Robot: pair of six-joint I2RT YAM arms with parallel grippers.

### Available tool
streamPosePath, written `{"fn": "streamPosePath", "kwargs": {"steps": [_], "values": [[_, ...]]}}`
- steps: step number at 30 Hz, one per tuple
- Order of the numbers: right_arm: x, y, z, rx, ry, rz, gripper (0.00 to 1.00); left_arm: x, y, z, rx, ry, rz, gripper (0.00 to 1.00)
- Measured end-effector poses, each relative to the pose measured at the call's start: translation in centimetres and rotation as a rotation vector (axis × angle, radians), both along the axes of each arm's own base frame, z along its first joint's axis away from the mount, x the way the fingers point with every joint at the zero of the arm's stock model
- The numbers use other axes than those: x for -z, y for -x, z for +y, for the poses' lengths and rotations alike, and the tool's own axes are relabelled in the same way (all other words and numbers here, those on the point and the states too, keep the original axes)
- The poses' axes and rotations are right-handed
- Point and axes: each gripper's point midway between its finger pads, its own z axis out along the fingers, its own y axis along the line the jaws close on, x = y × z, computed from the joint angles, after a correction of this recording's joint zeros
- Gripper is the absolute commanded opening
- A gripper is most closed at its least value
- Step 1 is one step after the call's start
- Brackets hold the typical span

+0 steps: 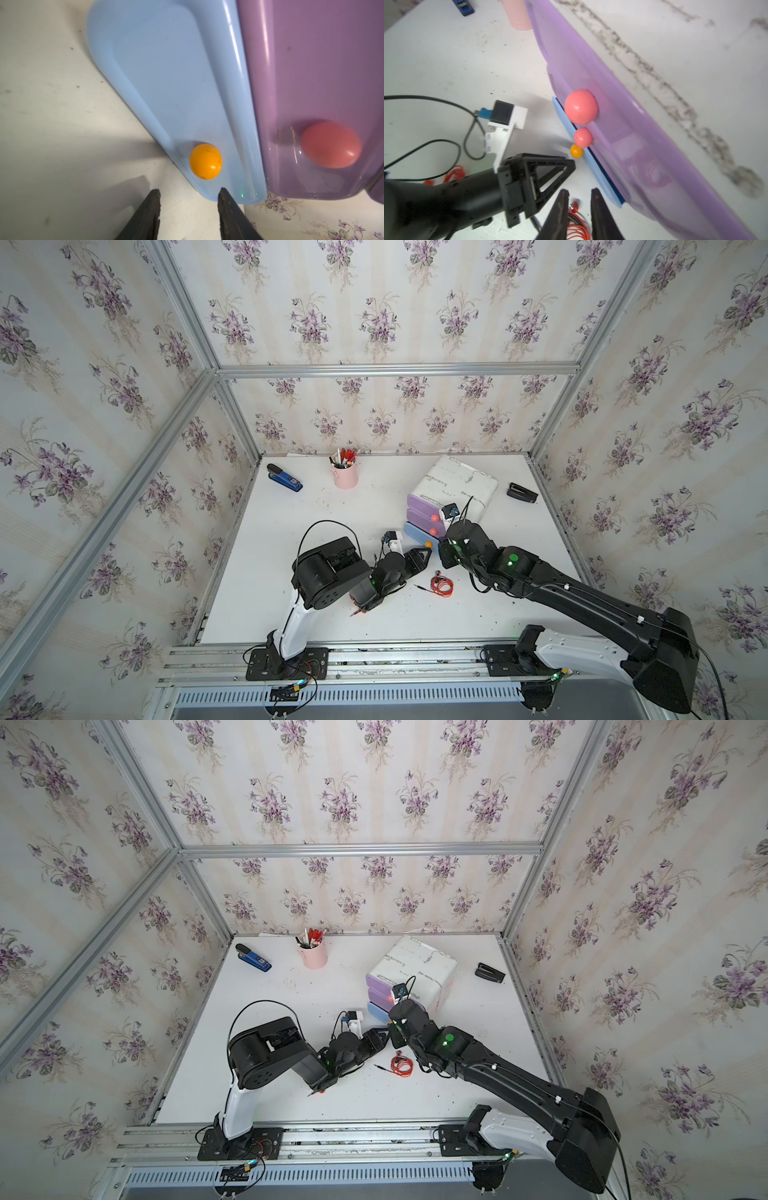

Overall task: Place the wired earphones into the drawer by color
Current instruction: Close the drawer in the storage box, then open the drawer in the storage box.

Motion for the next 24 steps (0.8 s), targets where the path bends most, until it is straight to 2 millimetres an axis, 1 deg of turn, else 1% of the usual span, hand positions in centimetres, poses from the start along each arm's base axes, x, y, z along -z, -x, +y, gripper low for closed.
{"fn": "streamPosePath", "kwargs": {"steps": [3,6,8,10,12,14,16,18,22,24], "values": [[-2.1,0.7,1.2,-0.059,-0.082,-0.001,0.28,-0.2,-0.4,-0.2,-0.005,0.016,-0.01,0.5],[-5.3,0.7,2.0,-0.094,-0.163,-0.026,0.31,-0.3,-0.8,-0.1,-0.015,0.022,-0.016,0.5],[-7.9,-0.3,1.9,-0.09,-0.215,-0.052,0.32,-0.4,-1.2,0.0,-0.024,0.024,-0.018,0.49],[-10.5,-1.9,1.1,-0.068,-0.258,-0.085,0.32,-0.7,-1.6,0.0,-0.031,0.028,-0.025,0.47],[-12.4,-3.3,0.1,-0.046,-0.287,-0.107,0.32,-0.8,-1.8,-0.1,-0.036,0.027,-0.027,0.45],[-13.8,-4.4,-0.5,-0.039,-0.299,-0.124,0.32,-0.6,-1.8,-0.1,-0.035,0.02,-0.021,0.43],[-14.7,-5.1,-0.6,-0.045,-0.305,-0.131,0.32,-0.6,-2.0,-0.3,-0.035,0.015,-0.017,0.41],[-14.9,-5.9,-0.7,-0.05,-0.3,-0.129,0.32,-0.8,-2.1,-0.5,-0.034,0.018,-0.019,0.41],[-14.1,-6.5,-0.5,-0.06,-0.297,-0.098,0.32,-0.6,-2.2,-0.7,-0.031,0.01,-0.013,0.38],[-13.7,-6.8,-0.9,-0.059,-0.301,-0.082,0.31,-0.6,-2.3,-0.7,-0.028,0.01,-0.011,0.35]]}}
